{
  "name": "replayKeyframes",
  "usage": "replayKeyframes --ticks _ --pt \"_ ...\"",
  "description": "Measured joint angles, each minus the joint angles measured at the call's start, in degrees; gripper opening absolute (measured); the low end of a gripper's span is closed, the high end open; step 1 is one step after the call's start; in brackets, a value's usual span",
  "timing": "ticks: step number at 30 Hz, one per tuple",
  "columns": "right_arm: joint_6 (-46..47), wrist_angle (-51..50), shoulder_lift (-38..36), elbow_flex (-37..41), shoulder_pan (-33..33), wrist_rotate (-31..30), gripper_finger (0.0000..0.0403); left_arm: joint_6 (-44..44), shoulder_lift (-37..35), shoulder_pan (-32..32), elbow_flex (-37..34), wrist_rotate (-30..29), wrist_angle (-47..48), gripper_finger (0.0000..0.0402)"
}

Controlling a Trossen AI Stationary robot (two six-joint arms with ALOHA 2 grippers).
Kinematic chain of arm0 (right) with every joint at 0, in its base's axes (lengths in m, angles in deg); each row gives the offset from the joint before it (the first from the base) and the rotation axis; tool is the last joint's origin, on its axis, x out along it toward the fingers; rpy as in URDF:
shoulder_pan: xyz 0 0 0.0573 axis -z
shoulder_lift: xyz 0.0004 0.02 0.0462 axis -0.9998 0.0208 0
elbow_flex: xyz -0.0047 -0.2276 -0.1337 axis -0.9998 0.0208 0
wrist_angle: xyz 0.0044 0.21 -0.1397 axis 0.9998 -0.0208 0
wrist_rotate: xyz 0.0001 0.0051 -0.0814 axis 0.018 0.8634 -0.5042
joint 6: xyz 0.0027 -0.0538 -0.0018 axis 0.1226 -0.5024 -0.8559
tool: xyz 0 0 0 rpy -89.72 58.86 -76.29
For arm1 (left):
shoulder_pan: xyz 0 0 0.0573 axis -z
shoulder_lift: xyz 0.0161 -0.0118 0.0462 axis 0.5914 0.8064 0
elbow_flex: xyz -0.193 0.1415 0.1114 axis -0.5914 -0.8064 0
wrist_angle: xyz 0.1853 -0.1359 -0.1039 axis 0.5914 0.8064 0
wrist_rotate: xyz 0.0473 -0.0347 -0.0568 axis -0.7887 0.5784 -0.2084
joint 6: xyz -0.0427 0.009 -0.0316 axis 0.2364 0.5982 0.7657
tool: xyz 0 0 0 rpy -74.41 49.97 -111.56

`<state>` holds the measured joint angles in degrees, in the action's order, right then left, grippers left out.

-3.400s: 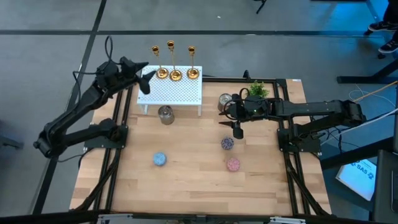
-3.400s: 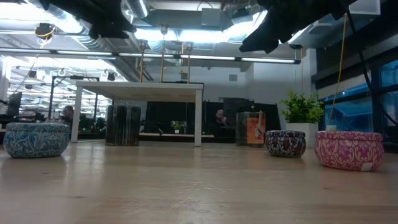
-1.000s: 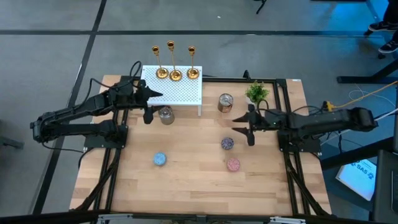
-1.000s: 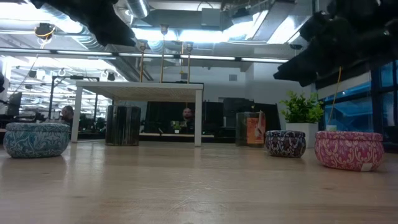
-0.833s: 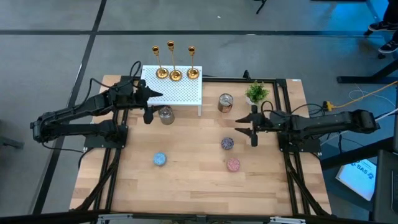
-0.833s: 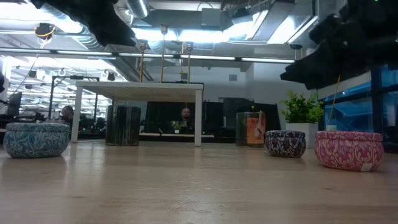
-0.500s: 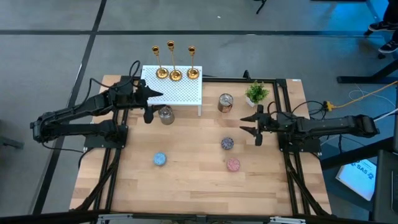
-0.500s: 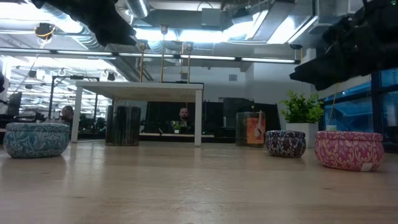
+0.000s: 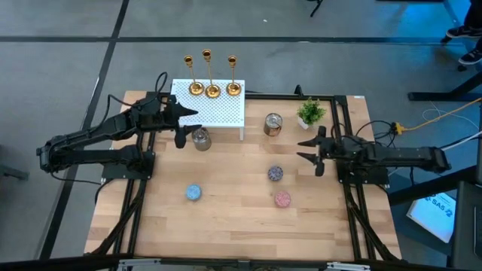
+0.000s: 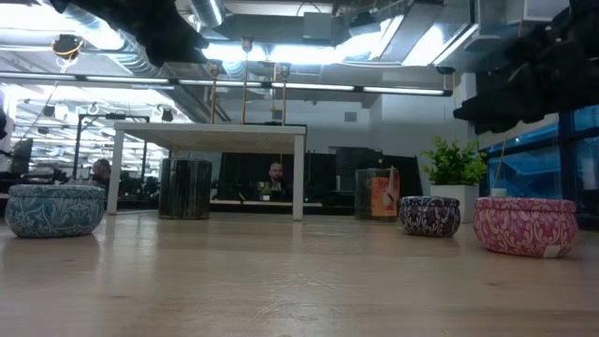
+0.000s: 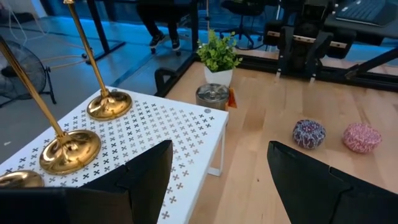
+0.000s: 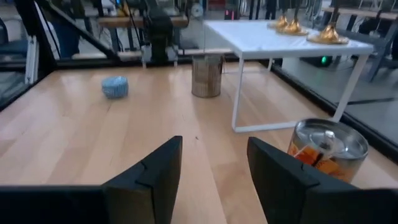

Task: Pick & Place candle stick holders
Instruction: Put the blue patterned candle tin on the shelf

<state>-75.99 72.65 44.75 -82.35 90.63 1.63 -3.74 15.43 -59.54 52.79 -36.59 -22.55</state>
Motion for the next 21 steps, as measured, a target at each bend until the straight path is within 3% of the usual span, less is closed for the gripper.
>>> replayKeyframes --ticks 7,21 --pt "-3.1 6.6 -3.8 4.0 0.0 0.1 0.0186 2.1 0.0 0.0 0.0 -1.0 0.0 0.026" --pt "-4.6 1.9 -2.7 4.0 0.1 -0.9 0.0186 2.7 3.9 0.3 0.0 -0.3 0.9 0.026"
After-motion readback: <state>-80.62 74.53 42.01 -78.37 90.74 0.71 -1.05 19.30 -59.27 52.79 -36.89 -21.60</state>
